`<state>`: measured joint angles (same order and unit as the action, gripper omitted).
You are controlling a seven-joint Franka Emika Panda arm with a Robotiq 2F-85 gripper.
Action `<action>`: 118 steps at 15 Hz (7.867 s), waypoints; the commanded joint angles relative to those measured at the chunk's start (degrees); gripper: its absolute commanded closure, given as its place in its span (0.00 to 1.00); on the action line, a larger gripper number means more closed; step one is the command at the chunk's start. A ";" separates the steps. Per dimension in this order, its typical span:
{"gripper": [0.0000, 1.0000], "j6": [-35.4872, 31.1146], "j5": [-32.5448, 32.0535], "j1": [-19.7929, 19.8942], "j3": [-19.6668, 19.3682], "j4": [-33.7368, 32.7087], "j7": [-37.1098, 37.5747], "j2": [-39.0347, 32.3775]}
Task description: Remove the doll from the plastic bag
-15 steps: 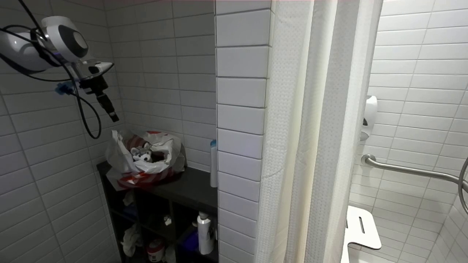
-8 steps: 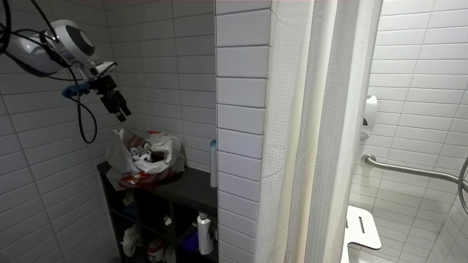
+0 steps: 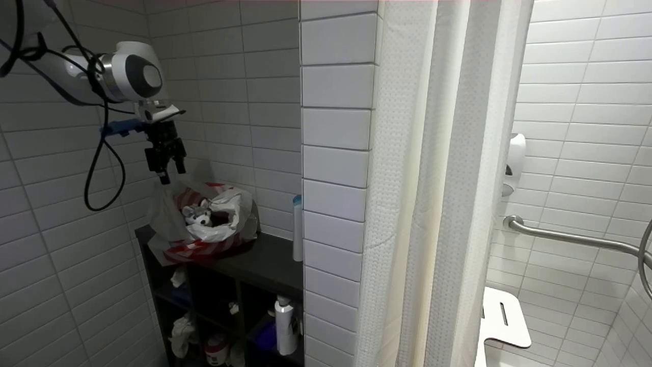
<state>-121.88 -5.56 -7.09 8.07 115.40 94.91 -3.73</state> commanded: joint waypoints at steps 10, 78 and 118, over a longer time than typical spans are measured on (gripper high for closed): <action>0.00 -5.72 14.76 2.04 -3.69 5.50 -5.80 0.34; 0.99 -4.94 0.25 -0.35 -1.43 0.04 -11.83 11.26; 0.99 -2.04 13.27 14.67 -12.47 5.31 -18.74 13.34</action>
<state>-126.89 6.65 7.07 -3.75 125.52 77.65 12.05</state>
